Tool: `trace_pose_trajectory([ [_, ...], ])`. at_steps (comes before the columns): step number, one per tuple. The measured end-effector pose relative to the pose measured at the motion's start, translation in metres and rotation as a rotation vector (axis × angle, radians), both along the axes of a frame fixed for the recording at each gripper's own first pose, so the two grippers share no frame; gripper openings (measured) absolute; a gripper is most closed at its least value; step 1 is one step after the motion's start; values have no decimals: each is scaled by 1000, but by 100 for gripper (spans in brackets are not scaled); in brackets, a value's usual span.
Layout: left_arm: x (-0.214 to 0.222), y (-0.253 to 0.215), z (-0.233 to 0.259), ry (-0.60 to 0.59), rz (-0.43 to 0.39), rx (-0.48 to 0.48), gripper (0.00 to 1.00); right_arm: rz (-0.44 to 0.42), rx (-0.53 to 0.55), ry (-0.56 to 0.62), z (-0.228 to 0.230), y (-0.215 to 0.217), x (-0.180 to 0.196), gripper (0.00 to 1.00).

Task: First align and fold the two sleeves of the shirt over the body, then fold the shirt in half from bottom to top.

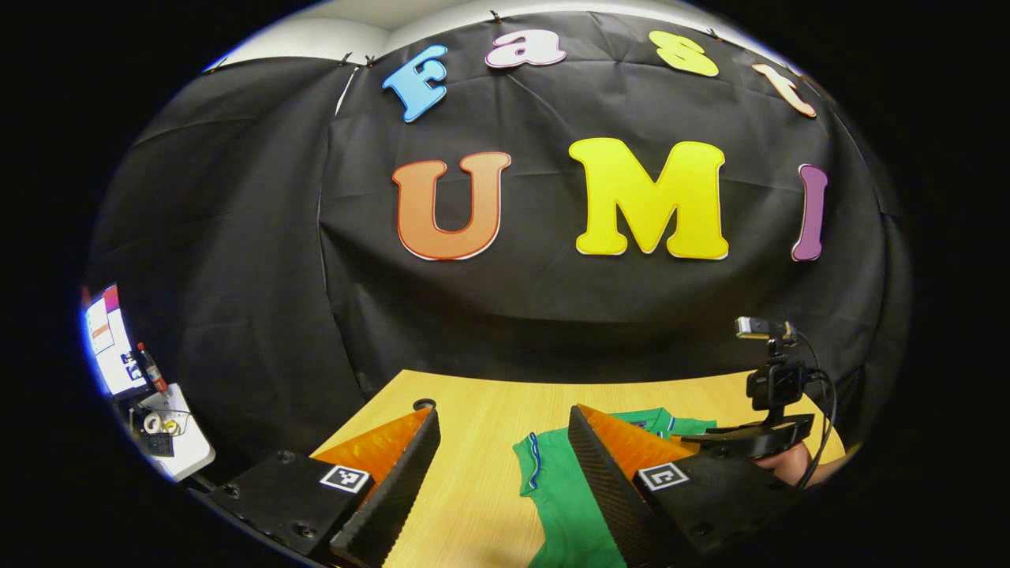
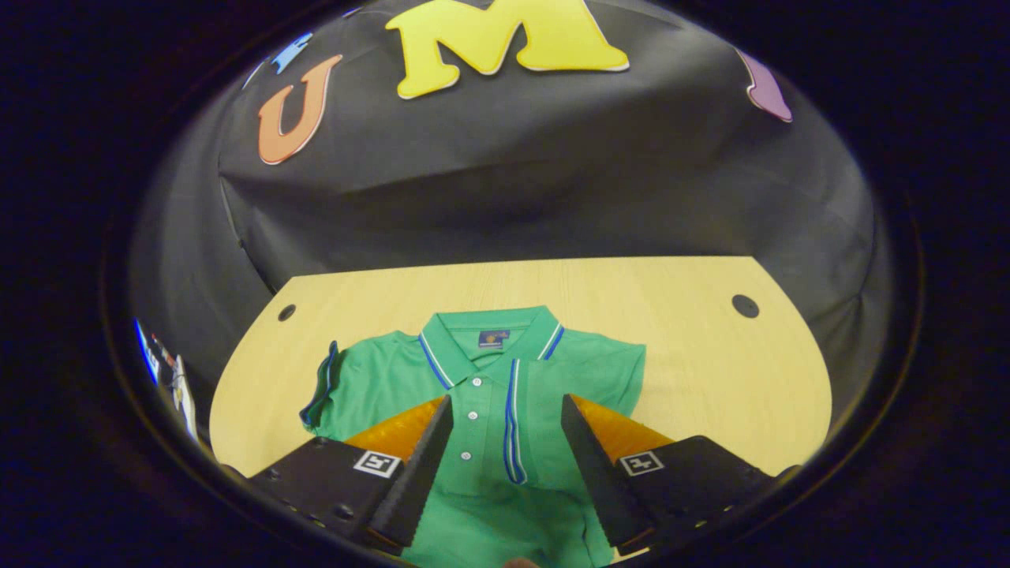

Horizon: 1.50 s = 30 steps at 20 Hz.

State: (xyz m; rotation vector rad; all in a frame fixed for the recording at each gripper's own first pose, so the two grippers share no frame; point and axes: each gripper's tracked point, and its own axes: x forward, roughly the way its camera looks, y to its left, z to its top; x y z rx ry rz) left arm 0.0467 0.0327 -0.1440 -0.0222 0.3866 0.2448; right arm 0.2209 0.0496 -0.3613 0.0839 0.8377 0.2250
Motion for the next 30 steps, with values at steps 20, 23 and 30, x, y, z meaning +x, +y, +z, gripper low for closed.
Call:
trace_pose_trajectory([
  [20,89,3,-245,369,-155,-132,100,-65,-81,-130,118,-97,-139,96],
  [23,98,11,-273,401,-156,-111,100,-76,-87,-81,104,-102,-143,96],
  [30,107,14,-298,442,-234,-96,92,-62,-65,-33,86,-86,-136,92],
])
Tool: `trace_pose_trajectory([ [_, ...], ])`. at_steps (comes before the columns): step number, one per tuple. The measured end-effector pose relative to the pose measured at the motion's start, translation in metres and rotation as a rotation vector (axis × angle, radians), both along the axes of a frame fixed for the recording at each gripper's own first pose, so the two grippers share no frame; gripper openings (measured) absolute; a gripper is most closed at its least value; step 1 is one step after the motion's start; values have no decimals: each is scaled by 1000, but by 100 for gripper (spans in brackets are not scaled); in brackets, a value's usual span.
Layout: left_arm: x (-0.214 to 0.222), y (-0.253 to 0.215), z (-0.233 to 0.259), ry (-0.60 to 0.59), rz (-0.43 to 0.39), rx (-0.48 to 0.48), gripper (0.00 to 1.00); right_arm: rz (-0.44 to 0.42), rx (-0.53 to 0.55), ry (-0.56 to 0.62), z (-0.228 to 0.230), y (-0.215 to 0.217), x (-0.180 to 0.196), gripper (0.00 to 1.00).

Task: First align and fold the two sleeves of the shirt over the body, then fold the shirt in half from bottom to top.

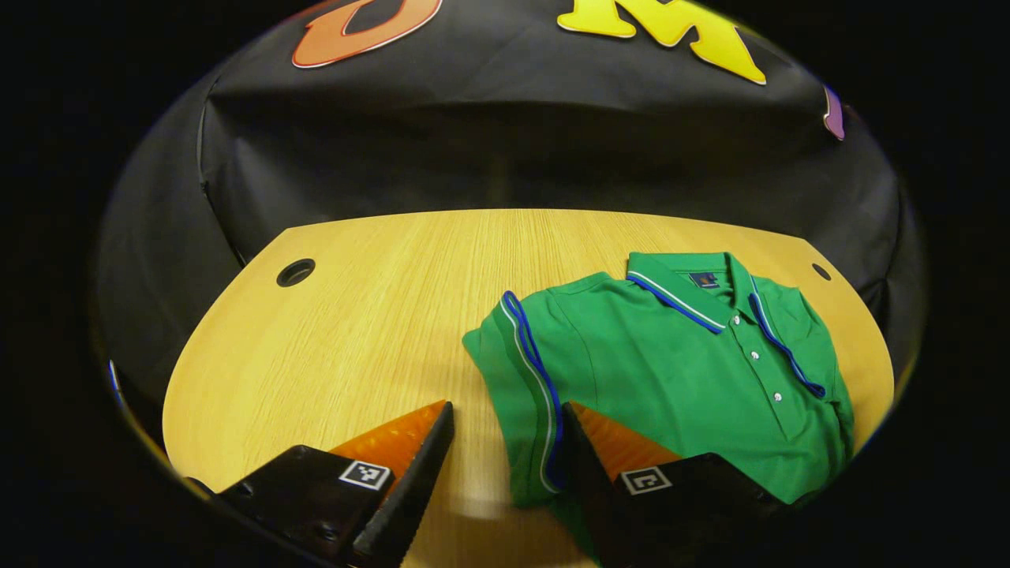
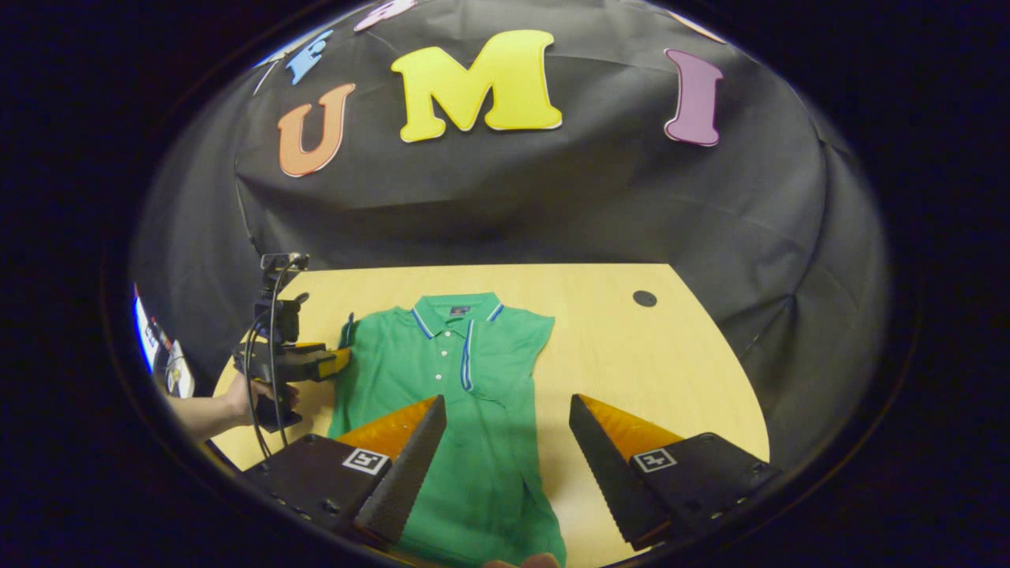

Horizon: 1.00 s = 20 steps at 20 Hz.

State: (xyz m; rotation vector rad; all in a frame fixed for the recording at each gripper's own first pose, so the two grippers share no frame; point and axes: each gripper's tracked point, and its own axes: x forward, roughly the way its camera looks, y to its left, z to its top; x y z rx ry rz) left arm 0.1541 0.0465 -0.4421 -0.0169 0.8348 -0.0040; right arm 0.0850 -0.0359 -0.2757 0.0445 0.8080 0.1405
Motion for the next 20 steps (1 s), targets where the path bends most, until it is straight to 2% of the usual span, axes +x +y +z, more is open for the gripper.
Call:
trace_pose_trajectory([
  [1,0,-1,-1,0,-9,-3,84,1,6,6,-2,3,1,92],
  [2,0,-2,-2,3,-17,-5,78,4,14,12,-5,5,2,96],
  [3,0,-3,-3,7,-23,-5,67,5,22,12,-5,8,4,92],
  [4,0,-5,-2,8,-31,-10,60,6,25,11,-6,9,5,96],
  [5,1,-3,-1,4,-30,-7,52,7,23,10,-7,10,7,96],
  [6,3,0,0,-6,-22,6,43,8,23,12,-8,11,7,96],
  [7,4,1,2,-13,-20,6,28,5,25,12,-8,12,7,96],
  [9,2,1,4,-13,-18,-6,12,2,30,11,-6,13,6,96],
  [12,2,4,14,-26,-6,-9,8,-2,33,-7,-3,15,8,96],
  [16,9,6,54,-86,-14,38,8,-6,40,-16,1,16,7,96],
  [20,16,-19,86,-108,-43,47,7,-13,49,-23,8,14,0,96],
])
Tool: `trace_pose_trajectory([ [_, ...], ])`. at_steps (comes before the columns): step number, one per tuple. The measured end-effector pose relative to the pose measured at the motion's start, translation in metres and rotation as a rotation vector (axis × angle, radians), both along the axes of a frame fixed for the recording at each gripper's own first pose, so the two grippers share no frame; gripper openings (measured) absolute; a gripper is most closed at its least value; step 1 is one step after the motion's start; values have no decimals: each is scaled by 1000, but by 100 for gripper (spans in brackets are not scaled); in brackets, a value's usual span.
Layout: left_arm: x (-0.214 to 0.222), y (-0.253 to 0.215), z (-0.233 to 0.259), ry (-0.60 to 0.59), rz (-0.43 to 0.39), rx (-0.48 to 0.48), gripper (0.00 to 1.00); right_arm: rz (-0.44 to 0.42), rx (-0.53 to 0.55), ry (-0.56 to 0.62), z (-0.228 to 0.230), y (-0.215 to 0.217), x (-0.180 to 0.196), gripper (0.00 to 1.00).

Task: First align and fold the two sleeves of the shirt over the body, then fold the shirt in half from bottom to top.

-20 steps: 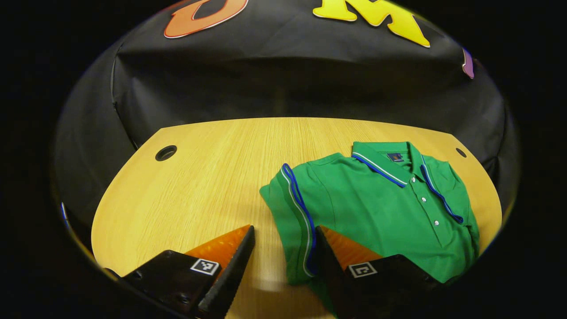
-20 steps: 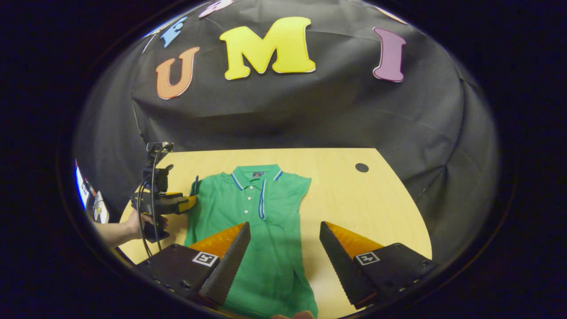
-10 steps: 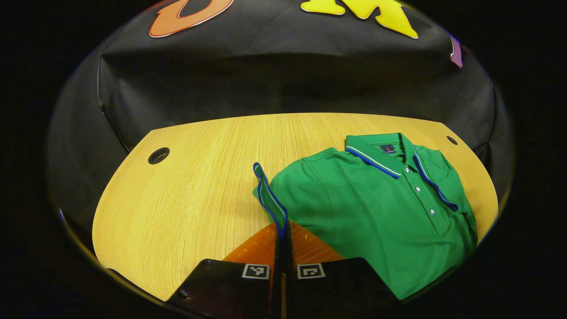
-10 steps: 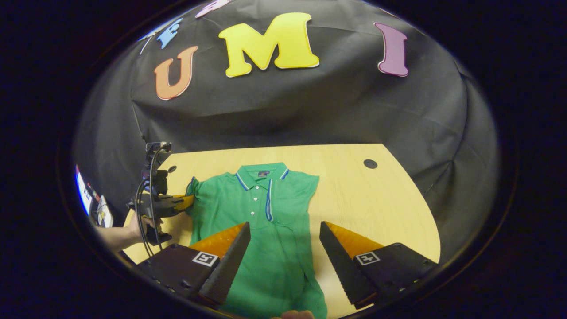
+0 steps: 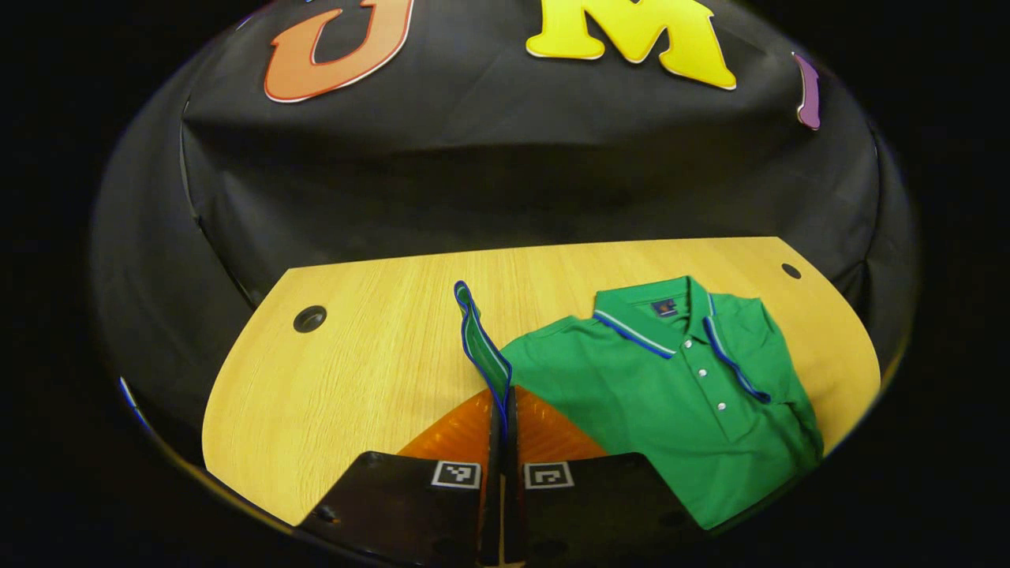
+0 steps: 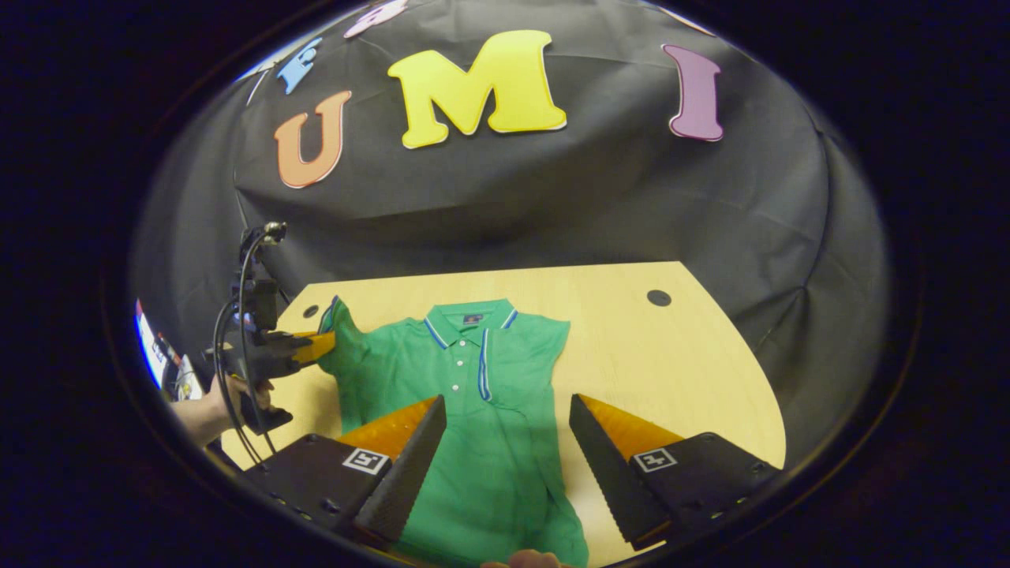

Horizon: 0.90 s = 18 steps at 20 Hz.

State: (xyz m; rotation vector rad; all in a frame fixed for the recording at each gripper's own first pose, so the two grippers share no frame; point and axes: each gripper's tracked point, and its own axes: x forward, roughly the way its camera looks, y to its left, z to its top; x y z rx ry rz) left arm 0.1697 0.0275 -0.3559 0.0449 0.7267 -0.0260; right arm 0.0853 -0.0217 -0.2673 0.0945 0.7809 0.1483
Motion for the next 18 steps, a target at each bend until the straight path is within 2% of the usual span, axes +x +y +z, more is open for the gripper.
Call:
trace_pose_trajectory([
  [8,20,-103,6,-7,-57,-54,8,-53,-36,-52,23,-41,-17,96],
  [12,18,-135,-3,22,-60,-88,9,-91,-31,-42,22,-58,-25,96],
  [15,11,-146,1,24,-65,-106,13,-84,-25,-44,23,-58,-27,96],
  [16,9,-146,5,19,-59,-103,17,-77,-22,-48,24,-56,-27,96],
  [18,4,-136,14,1,-24,-85,53,-60,-15,-57,26,-50,-29,96],
])
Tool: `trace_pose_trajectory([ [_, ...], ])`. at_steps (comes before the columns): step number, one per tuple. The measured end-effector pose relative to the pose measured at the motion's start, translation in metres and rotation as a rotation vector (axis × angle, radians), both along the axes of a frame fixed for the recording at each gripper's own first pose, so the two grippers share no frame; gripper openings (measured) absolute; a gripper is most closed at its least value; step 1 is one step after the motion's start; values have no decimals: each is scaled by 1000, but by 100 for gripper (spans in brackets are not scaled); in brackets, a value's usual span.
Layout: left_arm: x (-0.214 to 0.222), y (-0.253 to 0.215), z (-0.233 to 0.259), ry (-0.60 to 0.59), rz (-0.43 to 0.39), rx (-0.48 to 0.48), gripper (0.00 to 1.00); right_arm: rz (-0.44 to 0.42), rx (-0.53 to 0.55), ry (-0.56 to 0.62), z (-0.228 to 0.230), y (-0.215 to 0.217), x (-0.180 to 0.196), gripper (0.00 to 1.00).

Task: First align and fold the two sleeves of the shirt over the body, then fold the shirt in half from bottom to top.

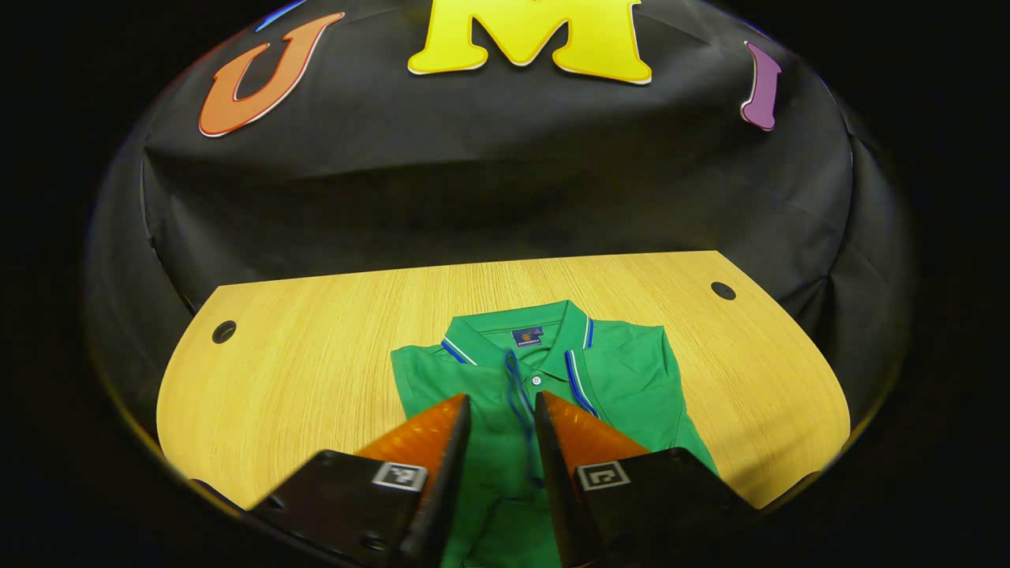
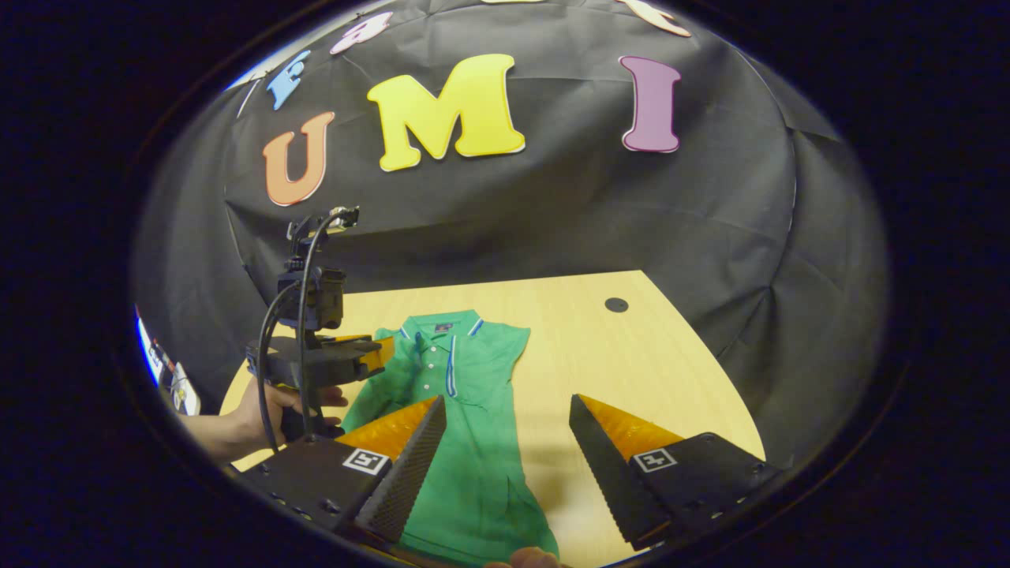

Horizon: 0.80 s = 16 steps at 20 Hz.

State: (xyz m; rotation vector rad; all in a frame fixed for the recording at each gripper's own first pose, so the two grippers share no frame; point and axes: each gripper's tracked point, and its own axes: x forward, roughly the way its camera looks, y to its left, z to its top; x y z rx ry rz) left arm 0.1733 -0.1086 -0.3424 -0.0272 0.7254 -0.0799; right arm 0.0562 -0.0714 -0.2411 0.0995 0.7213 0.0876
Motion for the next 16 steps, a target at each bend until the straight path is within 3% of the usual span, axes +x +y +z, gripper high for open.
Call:
trace_pose_trajectory([
  [1,-6,4,10,-15,12,2,68,9,4,-6,2,3,-1,96],
  [2,-12,10,22,-35,29,12,72,20,1,-15,3,7,-1,96],
  [3,-16,18,28,-52,48,26,87,35,-7,-30,7,11,-2,96],
  [5,-34,28,51,-82,79,20,98,69,-29,-74,18,18,-5,96],
  [7,-53,39,85,-135,111,17,98,101,-41,-111,24,27,-7,92],
  [8,-65,44,102,-166,123,15,98,114,-45,-125,26,29,-10,96],
  [10,-94,47,129,-208,141,-16,100,133,-44,-145,32,36,-18,92],
  [11,-111,47,141,-223,140,-22,100,144,-41,-151,33,39,-25,96],
  [16,-196,55,162,-265,112,-7,100,177,-51,-137,27,42,-75,96],
])
